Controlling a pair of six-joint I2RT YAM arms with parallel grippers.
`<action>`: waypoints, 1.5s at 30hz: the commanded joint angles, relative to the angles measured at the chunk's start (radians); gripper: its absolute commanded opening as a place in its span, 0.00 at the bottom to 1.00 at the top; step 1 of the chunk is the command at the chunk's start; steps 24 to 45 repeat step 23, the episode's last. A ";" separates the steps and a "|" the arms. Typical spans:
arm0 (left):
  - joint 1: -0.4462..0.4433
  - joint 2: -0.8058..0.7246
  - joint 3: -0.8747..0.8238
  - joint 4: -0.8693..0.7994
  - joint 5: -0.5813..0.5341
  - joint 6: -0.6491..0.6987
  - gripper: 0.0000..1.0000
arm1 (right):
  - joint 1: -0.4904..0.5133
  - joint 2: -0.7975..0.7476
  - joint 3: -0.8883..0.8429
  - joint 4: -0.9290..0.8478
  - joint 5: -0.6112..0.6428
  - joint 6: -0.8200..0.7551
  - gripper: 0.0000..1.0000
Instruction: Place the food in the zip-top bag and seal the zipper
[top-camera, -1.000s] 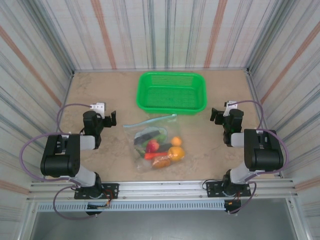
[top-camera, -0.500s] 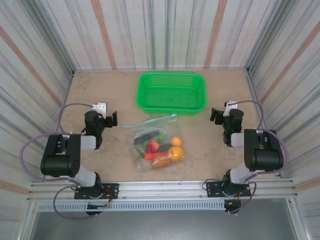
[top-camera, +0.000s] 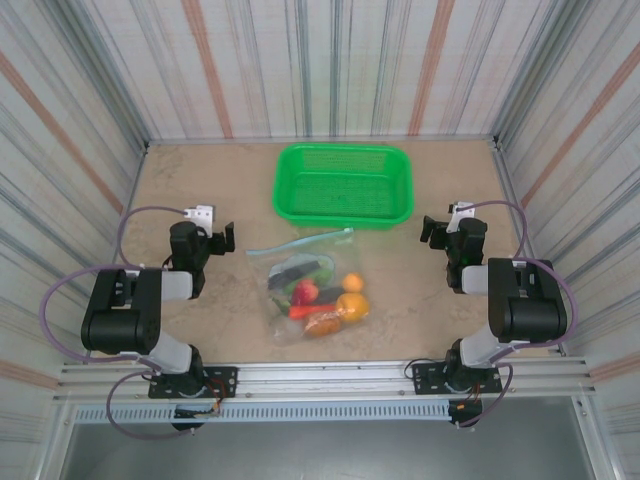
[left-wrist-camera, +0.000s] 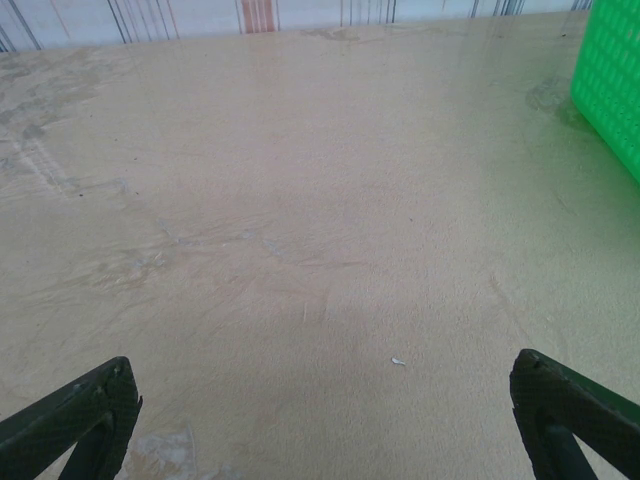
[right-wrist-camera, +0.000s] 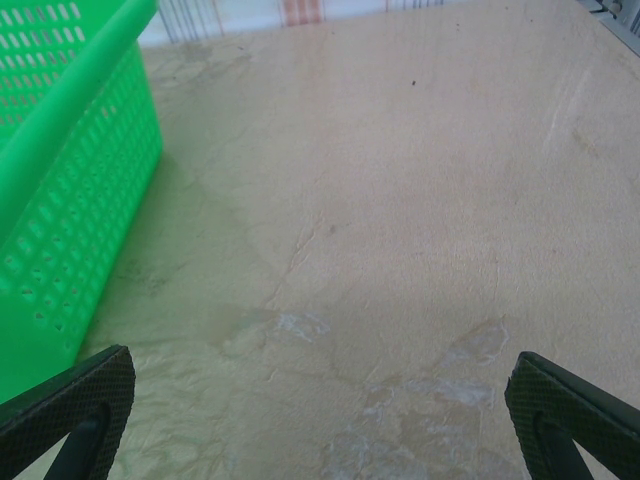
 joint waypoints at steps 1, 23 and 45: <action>-0.001 -0.007 0.006 0.003 -0.020 0.011 0.99 | 0.000 -0.008 -0.009 0.000 0.016 -0.013 0.99; 0.011 -0.006 0.006 0.005 0.004 0.006 0.99 | 0.001 -0.008 -0.010 0.000 0.016 -0.012 0.99; 0.011 -0.006 0.006 0.005 0.004 0.006 0.99 | 0.001 -0.008 -0.010 0.000 0.016 -0.012 0.99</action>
